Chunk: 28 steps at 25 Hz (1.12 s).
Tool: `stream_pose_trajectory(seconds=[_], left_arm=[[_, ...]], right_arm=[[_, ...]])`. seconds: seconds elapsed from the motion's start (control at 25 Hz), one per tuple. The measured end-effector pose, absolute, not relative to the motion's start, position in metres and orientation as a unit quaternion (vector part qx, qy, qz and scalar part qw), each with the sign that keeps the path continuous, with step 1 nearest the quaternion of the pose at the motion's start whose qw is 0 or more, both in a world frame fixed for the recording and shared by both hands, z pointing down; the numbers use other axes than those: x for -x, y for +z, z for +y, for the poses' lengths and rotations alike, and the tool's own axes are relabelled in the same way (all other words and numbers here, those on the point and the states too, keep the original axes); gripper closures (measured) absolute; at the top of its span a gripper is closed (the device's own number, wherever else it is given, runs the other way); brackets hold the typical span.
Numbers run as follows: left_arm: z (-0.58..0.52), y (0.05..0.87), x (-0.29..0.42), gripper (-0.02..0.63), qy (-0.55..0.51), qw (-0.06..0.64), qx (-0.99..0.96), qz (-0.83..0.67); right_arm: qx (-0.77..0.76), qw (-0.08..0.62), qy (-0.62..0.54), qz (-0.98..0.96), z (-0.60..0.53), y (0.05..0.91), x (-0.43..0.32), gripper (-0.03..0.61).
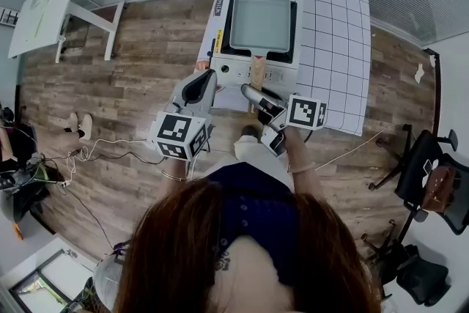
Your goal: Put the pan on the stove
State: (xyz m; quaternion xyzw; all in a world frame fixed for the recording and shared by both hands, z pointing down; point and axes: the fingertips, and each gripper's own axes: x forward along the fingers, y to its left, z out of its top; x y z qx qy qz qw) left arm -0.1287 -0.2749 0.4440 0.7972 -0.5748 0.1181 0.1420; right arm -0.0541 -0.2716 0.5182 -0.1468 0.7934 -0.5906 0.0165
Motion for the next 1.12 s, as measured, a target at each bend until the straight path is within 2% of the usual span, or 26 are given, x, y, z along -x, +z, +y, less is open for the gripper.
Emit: stream_pose_trajectory(seconds=[0.44,1.12], left_arm=[[-0.261,0.437,0.122,0.600,0.114,0.133,-0.802,-0.572],[-0.230,0.419,0.116,0.600,0.101,0.114,-0.809,-0.568]], right_arm=[[0.184,0.027,-0.581,0.792,-0.268,0.517,0.032,0.387],[0.253,0.035,-0.531,0.808,-0.251,0.500,0.004,0.437]])
